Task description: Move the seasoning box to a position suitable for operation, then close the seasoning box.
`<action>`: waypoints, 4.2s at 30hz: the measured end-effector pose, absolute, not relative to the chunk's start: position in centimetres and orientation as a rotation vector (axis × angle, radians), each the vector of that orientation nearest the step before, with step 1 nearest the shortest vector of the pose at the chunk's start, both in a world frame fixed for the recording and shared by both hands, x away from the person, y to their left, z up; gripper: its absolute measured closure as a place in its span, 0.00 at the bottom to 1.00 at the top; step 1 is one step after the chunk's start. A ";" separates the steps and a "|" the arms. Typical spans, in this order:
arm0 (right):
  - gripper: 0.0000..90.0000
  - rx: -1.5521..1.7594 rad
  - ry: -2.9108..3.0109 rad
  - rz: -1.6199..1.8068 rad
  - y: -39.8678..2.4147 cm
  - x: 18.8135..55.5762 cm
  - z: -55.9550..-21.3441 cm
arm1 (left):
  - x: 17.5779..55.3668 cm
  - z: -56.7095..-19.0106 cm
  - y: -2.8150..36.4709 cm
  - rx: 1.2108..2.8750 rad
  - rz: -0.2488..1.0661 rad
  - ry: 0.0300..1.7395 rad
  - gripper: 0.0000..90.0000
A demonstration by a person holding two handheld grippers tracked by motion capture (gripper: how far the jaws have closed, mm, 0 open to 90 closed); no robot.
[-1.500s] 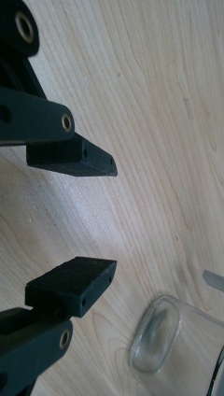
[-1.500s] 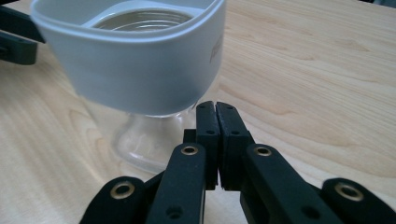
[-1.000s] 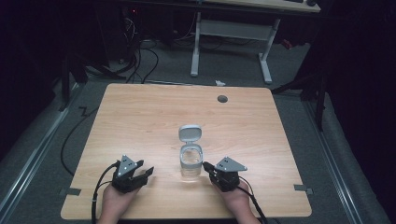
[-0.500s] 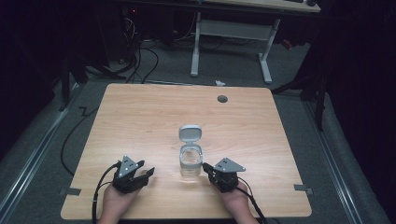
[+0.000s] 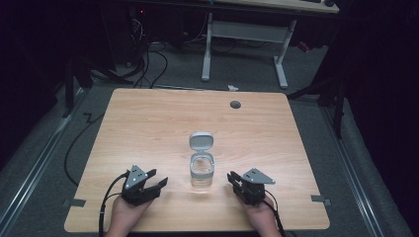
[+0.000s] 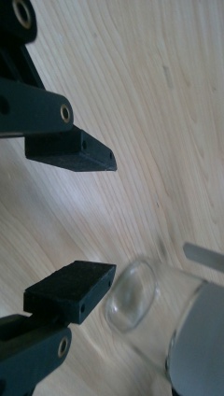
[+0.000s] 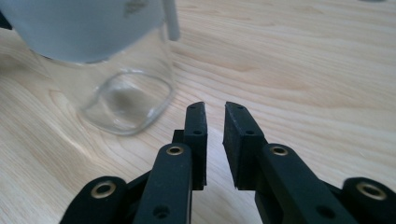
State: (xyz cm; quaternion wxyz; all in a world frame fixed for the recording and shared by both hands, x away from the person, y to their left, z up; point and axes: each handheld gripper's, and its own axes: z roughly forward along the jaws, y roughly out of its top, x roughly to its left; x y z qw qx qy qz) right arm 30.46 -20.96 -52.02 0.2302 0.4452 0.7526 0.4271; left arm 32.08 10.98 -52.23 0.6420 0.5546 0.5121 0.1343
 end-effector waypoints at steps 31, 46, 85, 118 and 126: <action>0.98 1.223 2.037 1.242 -22.1 31.8 -50.4 | 29.9 -53.4 1.0 1.359 0.235 1.070 1.00; 1.00 1.191 2.032 1.209 -19.0 36.9 -48.4 | 30.2 -53.3 1.4 1.332 0.223 1.098 1.00; 1.00 1.110 2.024 1.316 -16.3 39.9 -43.7 | 30.2 -53.4 1.5 1.335 0.211 1.106 0.98; 0.89 1.144 1.969 1.198 -22.2 32.5 -48.4 | 30.8 -51.0 7.8 1.308 0.310 1.089 0.71; 0.60 1.362 1.878 1.068 -29.1 30.9 -52.1 | 32.7 -52.7 16.9 1.155 0.409 1.325 0.60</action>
